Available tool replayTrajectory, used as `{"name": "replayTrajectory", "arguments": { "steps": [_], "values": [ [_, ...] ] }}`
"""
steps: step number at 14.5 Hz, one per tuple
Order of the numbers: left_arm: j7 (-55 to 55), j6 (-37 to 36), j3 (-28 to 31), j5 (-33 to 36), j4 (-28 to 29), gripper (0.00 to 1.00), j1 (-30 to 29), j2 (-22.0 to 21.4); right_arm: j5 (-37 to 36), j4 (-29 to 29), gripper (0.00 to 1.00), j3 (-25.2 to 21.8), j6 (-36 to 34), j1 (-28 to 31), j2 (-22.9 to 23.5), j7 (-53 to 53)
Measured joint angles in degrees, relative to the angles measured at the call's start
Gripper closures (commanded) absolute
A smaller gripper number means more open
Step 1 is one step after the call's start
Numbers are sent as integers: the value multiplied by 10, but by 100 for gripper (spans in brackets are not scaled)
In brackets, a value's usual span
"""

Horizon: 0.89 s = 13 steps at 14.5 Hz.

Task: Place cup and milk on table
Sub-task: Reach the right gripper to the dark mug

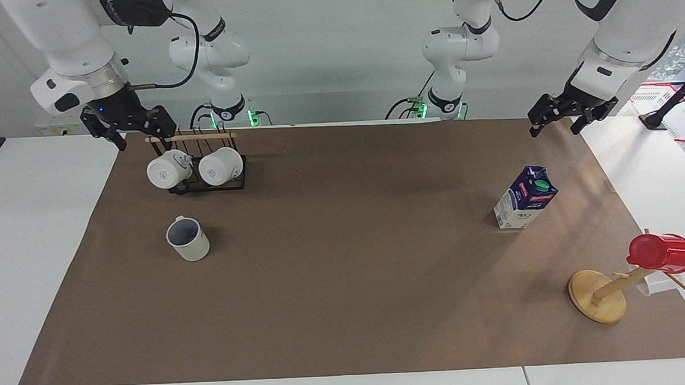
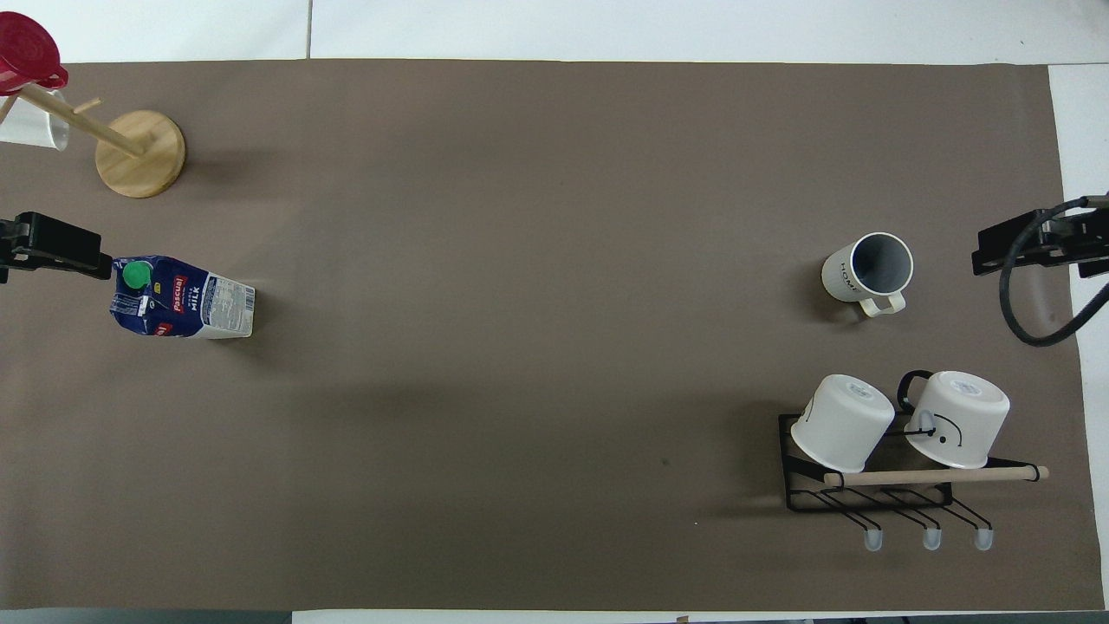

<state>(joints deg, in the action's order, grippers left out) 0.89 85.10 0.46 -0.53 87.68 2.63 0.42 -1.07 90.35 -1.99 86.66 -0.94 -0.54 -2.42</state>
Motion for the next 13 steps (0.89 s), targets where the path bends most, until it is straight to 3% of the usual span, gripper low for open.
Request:
{"name": "replayTrajectory", "arguments": {
  "steps": [3, 8, 13],
  "values": [
    [0, 0, 0, 0, 0, 0, 0, 0, 0, 55, 0, -1, 72, 6, -18, 0],
    [0, 0, 0, 0, 0, 0, 0, 0, 0, 207, 0, -1, 260, 20, -57, 20],
    [0, 0, 0, 0, 0, 0, 0, 0, 22, 261, 0, -2, 377, 57, -9, 124]
  ]
}}
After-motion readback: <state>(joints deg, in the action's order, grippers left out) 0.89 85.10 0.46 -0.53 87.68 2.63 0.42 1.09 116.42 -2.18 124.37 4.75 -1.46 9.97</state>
